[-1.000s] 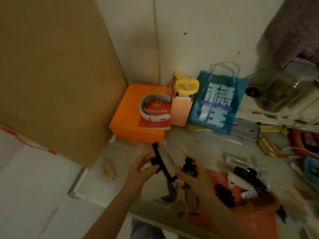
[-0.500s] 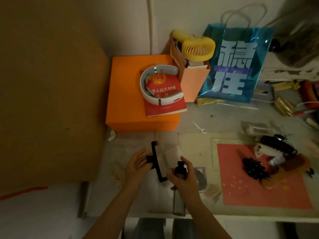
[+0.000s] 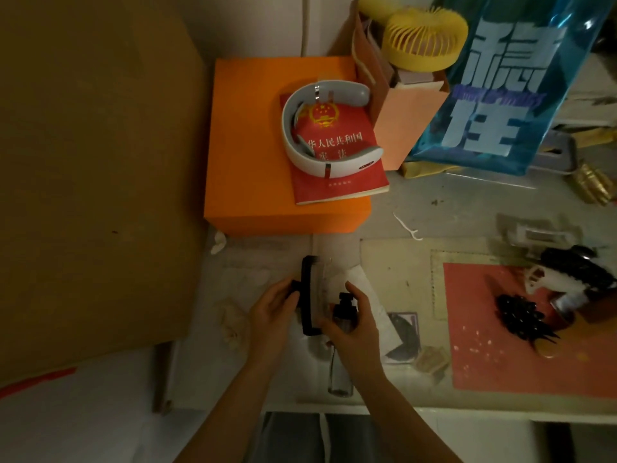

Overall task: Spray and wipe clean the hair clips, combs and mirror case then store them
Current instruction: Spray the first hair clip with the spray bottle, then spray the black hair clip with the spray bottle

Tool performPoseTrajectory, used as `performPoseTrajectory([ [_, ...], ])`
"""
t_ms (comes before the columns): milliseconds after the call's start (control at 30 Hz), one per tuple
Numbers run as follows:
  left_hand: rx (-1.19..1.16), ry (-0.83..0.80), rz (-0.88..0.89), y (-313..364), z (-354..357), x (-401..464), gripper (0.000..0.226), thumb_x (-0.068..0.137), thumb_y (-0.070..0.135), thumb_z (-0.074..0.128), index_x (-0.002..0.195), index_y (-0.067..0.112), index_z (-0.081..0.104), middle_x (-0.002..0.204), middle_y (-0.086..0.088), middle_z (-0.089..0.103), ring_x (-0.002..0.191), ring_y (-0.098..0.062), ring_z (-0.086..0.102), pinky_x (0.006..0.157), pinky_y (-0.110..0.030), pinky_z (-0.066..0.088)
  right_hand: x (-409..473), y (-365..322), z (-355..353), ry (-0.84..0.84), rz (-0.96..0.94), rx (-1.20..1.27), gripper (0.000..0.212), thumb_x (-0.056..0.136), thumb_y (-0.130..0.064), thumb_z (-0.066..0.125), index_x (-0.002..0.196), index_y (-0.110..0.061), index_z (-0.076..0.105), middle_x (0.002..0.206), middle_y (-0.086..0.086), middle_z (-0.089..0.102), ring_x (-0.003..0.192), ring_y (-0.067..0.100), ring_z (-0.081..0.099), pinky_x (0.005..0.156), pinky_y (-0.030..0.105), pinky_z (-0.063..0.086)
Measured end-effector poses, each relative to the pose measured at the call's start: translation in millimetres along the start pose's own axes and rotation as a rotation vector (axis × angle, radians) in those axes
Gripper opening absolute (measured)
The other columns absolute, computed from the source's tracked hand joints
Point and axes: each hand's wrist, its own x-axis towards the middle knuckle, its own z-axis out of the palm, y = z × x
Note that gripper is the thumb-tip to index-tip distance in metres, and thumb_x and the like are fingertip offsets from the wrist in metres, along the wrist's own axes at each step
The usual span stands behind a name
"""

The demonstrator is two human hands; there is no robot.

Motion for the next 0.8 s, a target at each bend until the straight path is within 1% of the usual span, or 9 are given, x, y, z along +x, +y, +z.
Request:
performPoseTrajectory([
  [100, -0.014, 0.013, 0.002, -3, -4, 2, 0.025, 0.090, 0.004, 0.060, 0.102, 0.025, 0.065, 0.100, 0.014, 0.069, 0.092, 0.005, 0.065, 0.073, -0.007, 0.049, -1, 2, 2, -0.007, 0.000, 0.001, 0.067, 0.079, -0.005, 0.075, 0.135, -0.021, 0.041, 0.119, -0.005, 0.058, 0.107, 0.010, 0.060, 0.092, 0.024, 0.052],
  [267, 0.009, -0.004, 0.022, -4, -5, 2, 0.031, 0.090, 0.003, 0.060, 0.100, 0.031, 0.065, 0.093, 0.027, 0.070, 0.094, 0.008, 0.064, 0.074, -0.006, 0.048, 0, 7, 4, 0.003, 0.001, 0.009, 0.070, 0.079, -0.007, 0.075, 0.139, -0.016, 0.040, 0.128, 0.005, 0.057, 0.112, 0.019, 0.060, 0.096, 0.038, 0.052],
  [367, 0.027, -0.009, 0.032, -5, -5, 3, 0.032, 0.090, 0.003, 0.060, 0.101, 0.032, 0.064, 0.093, 0.030, 0.069, 0.094, 0.010, 0.063, 0.074, -0.005, 0.047, 1, 8, 3, -0.001, 0.000, 0.001, 0.070, 0.079, -0.009, 0.075, 0.139, -0.016, 0.040, 0.129, 0.005, 0.057, 0.111, 0.016, 0.060, 0.096, 0.034, 0.051],
  [433, 0.040, 0.000, 0.023, -5, -5, 4, 0.031, 0.089, 0.004, 0.062, 0.102, 0.031, 0.064, 0.092, 0.027, 0.070, 0.093, 0.011, 0.063, 0.073, -0.004, 0.047, 3, 8, 2, -0.010, 0.005, -0.008, 0.071, 0.079, -0.010, 0.076, 0.139, -0.016, 0.039, 0.131, 0.005, 0.056, 0.110, 0.014, 0.059, 0.097, 0.032, 0.051],
  [500, 0.041, 0.027, 0.010, -6, -5, 5, 0.030, 0.087, 0.003, 0.063, 0.106, 0.027, 0.064, 0.095, 0.024, 0.068, 0.090, 0.013, 0.063, 0.073, -0.004, 0.048, 4, 8, 1, -0.019, 0.010, -0.018, 0.072, 0.078, -0.013, 0.077, 0.139, -0.018, 0.039, 0.130, 0.006, 0.058, 0.111, 0.016, 0.060, 0.097, 0.036, 0.051],
  [600, 0.055, 0.027, 0.013, -4, -5, 4, 0.033, 0.088, 0.001, 0.063, 0.106, 0.030, 0.062, 0.101, 0.020, 0.064, 0.091, 0.014, 0.062, 0.073, -0.004, 0.048, 4, 4, -1, -0.017, -0.003, -0.033, 0.071, 0.078, -0.015, 0.077, 0.138, -0.020, 0.040, 0.124, 0.008, 0.061, 0.110, 0.019, 0.061, 0.093, 0.044, 0.052],
  [667, 0.059, 0.020, 0.022, 1, -4, 2, 0.034, 0.088, 0.002, 0.063, 0.106, 0.031, 0.062, 0.101, 0.023, 0.064, 0.092, 0.014, 0.062, 0.072, -0.003, 0.047, 5, -2, -4, 0.002, -0.013, -0.036, 0.068, 0.079, -0.017, 0.077, 0.136, -0.023, 0.040, 0.119, 0.004, 0.063, 0.108, 0.019, 0.061, 0.091, 0.047, 0.053],
  [733, 0.078, 0.021, 0.031, 6, -3, 1, 0.034, 0.088, 0.005, 0.063, 0.114, 0.027, 0.062, 0.104, 0.022, 0.062, 0.094, 0.014, 0.061, 0.074, -0.003, 0.047, 6, -11, -10, 0.012, -0.008, -0.027, 0.065, 0.080, -0.019, 0.076, 0.133, -0.030, 0.040, 0.110, -0.008, 0.063, 0.101, 0.014, 0.063, 0.088, 0.047, 0.055],
  [800, 0.112, 0.030, 0.045, 14, 0, 0, 0.039, 0.087, 0.008, 0.065, 0.123, 0.022, 0.059, 0.108, 0.021, 0.060, 0.094, 0.014, 0.060, 0.075, -0.001, 0.045, 5, -20, -19, 0.027, -0.016, -0.022, 0.067, 0.080, -0.019, 0.076, 0.135, -0.031, 0.039, 0.104, -0.013, 0.061, 0.096, 0.010, 0.063, 0.085, 0.045, 0.056],
])
